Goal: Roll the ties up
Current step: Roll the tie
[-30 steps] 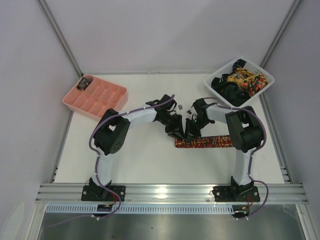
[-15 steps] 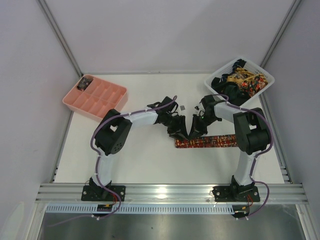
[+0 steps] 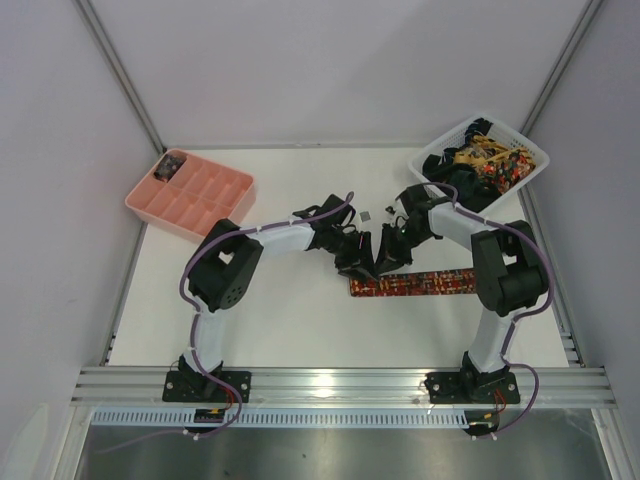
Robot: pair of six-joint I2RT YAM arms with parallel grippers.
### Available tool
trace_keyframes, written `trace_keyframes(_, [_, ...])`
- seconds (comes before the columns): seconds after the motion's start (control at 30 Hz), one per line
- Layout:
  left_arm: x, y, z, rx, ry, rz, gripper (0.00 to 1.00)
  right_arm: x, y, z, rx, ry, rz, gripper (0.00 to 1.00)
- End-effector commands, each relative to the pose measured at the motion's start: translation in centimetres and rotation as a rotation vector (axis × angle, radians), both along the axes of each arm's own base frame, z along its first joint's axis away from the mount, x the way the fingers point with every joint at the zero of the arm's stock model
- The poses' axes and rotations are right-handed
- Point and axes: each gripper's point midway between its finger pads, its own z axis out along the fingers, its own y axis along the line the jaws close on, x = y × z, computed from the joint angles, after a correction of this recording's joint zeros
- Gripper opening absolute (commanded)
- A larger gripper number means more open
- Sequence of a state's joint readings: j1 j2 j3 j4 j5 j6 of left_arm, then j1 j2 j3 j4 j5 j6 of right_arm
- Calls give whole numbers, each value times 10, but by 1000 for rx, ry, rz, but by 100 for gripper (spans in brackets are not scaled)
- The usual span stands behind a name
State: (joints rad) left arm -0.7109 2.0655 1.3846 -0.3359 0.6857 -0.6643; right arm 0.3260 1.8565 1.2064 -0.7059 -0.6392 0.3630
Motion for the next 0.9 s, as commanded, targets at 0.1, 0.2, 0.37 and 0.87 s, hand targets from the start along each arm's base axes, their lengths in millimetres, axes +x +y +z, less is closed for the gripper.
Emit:
trace_keyframes(0.1, [2,-3,9,-15,-43,-2,49,-10,14,-5,51,22,32,4])
trace_keyframes(0.2, [2,-2,16,-21,-60,-3,49,-7,11,-14,34,20,24,4])
trace_keyframes(0.37, [6,-1,33,-25,-115,-8,52,-7,9,-23,18,30,29,4])
trace_keyframes(0.87, [-5,57,15,22,-25,108,54,-13,6,-29,3,37,39,4])
